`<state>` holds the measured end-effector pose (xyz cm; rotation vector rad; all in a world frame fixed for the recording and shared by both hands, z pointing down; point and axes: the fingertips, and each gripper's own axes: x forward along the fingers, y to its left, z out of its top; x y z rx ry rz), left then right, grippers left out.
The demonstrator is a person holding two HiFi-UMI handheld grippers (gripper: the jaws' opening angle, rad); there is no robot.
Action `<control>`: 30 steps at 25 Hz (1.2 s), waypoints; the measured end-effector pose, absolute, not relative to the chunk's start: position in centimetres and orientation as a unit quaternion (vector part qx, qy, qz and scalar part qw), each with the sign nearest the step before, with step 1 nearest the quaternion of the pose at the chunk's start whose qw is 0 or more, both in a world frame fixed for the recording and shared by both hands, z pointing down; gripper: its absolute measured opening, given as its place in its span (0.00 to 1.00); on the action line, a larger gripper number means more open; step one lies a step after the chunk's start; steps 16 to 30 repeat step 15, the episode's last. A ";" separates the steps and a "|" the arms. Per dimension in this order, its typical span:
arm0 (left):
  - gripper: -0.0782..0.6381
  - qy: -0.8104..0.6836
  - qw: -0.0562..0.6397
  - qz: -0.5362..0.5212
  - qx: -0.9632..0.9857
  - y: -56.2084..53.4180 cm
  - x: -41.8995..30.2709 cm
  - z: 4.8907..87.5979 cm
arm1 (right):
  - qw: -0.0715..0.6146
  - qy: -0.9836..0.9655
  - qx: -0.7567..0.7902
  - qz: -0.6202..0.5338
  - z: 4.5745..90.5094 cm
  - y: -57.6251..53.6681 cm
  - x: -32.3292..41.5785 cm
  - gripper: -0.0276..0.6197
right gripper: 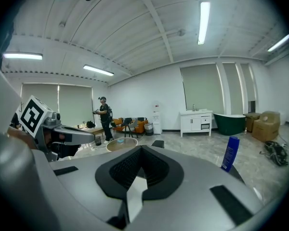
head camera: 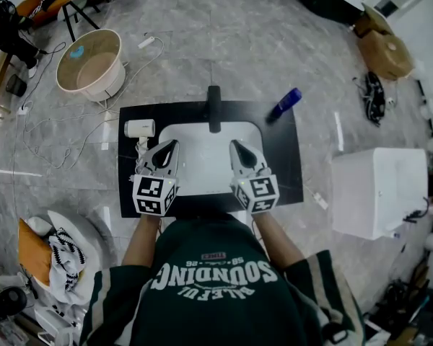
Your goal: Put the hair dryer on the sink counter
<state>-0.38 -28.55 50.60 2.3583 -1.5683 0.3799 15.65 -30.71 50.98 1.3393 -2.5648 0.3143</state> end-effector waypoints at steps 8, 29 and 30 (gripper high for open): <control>0.11 -0.542 0.118 0.156 0.817 -28.1 -0.2 50.7 | 0.120 -0.876 0.455 0.104 51.1 -30.5 15.6 0.04; 0.11 -0.538 0.127 0.149 0.820 -28.0 0.4 50.6 | 0.120 -0.877 0.452 0.109 51.4 -30.5 15.4 0.04; 0.11 -0.538 0.127 0.149 0.820 -28.0 0.4 50.6 | 0.120 -0.877 0.452 0.109 51.4 -30.5 15.4 0.04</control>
